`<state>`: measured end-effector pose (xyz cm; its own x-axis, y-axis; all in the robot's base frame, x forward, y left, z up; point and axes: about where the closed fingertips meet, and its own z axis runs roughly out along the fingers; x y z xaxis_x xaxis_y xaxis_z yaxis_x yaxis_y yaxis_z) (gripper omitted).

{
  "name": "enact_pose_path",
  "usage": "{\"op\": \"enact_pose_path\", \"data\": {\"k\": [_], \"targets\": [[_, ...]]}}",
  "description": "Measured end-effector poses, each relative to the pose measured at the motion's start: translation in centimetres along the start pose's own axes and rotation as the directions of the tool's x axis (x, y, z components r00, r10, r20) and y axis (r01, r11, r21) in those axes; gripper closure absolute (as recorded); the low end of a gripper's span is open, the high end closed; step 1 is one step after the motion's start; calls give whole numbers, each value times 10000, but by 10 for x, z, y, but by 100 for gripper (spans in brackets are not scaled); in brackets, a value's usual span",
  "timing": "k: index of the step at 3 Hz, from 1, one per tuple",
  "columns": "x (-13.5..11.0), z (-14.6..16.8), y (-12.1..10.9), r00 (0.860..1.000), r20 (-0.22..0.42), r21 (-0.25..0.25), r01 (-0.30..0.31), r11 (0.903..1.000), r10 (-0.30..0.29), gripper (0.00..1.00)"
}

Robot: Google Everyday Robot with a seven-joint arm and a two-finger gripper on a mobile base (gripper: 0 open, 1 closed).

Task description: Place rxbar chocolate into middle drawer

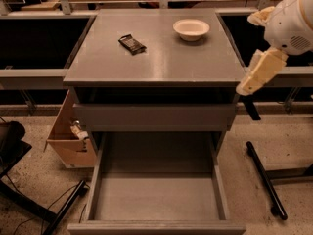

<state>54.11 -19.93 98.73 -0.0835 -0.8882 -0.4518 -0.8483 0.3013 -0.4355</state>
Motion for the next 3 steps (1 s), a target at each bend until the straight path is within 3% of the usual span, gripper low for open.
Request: {"op": "enact_pose_path", "data": {"k": [1,2,3], "targets": [[-35,41,-44,9659,2494,524,-853,9950,697,0],[-44,50,-60,9461,3082,834,-1305,9879,989,0],[-44,50,-60,9468,3069,852,-1287,9880,969,0]]}}
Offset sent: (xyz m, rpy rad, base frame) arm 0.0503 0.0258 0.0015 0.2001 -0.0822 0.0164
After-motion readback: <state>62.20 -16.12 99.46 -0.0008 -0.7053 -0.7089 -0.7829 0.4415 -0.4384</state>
